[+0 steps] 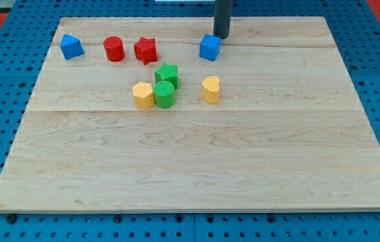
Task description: Move the green star parallel to the hexagon
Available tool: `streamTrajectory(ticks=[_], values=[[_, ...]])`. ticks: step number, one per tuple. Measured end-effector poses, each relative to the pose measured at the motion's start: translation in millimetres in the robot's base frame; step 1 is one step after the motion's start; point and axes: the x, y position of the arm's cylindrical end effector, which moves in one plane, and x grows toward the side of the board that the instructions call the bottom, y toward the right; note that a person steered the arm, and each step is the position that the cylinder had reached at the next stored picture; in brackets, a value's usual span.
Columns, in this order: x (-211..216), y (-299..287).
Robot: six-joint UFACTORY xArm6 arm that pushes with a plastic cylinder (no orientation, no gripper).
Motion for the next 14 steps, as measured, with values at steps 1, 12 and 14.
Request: streamTrajectory(ticks=[1, 12, 14], values=[[19, -3], [140, -208], [141, -222]])
